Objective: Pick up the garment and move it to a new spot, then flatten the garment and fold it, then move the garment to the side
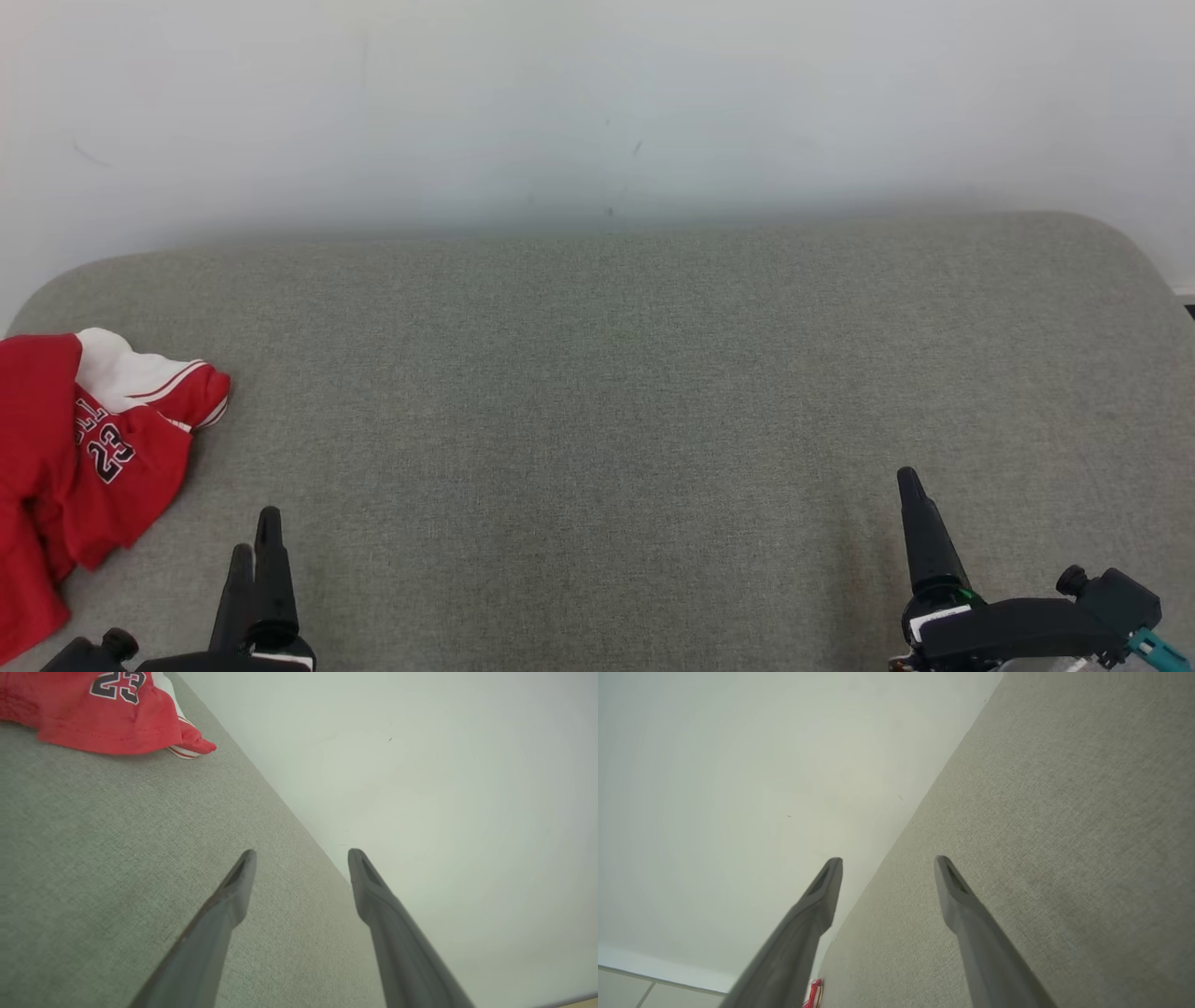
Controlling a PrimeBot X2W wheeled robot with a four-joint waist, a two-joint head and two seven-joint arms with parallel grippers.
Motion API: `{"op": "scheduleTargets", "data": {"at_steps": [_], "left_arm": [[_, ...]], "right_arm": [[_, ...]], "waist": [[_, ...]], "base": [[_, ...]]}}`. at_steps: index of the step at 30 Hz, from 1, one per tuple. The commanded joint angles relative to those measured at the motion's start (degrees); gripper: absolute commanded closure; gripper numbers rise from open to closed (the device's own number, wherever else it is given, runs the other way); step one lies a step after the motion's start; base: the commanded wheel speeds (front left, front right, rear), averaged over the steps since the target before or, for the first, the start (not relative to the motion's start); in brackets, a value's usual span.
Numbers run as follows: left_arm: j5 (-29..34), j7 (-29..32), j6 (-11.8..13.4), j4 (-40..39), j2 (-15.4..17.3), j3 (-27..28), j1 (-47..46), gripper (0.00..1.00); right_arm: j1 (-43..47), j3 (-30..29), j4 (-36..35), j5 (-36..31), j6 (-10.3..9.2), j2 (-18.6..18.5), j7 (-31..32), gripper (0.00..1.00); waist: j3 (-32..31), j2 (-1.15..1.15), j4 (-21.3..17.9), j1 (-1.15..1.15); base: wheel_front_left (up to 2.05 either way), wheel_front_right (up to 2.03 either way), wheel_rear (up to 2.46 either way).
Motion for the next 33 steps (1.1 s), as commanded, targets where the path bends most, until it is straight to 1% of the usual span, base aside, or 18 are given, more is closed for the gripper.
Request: {"op": "scheduleTargets", "data": {"at_steps": [1, 7, 14, 23, 33], "left_arm": [[2.62, -0.56, 0.37, -1.23, 0.21, -0.14, -0.01, 0.0], [12.03, -1.71, 2.4, -2.36, 0.23, -0.63, 0.51, 0.0], [20.33, -3.03, 3.89, -2.72, 0.27, -2.07, 1.08, 0.0], [27.61, -4.54, 5.11, -3.02, 1.03, -3.68, 1.22, 0.0], [33.5, -6.08, 5.89, -3.45, 1.75, -4.86, 1.89, 0.0]], "right_arm": [[-0.39, 0.01, -1.27, -2.46, -0.04, -0.02, -0.64, 0.0], [-0.03, -0.28, -2.29, -10.59, -0.04, -0.02, -1.75, 0.0], [0.26, 0.28, -2.86, -20.02, -0.05, -0.02, -3.05, 0.0], [0.54, 1.11, -3.63, -29.94, -0.06, -0.01, -4.54, 0.0], [1.2, 1.57, -4.22, -37.38, -0.07, -0.01, -6.08, 0.0]], "waist": [[0.01, 0.0, 0.01, 0.0], [0.09, 0.0, 0.1, 0.0], [0.24, 0.0, 0.23, 0.0], [0.4, 0.0, 0.28, 0.0], [0.15, 0.0, 0.56, 0.0]], "base": [[0.0, 0.0, 0.0], [0.0, 0.0, 0.0], [0.0, 0.0, 0.0], [0.0, 0.0, 0.0], [0.0, 0.0, 0.0]]}}
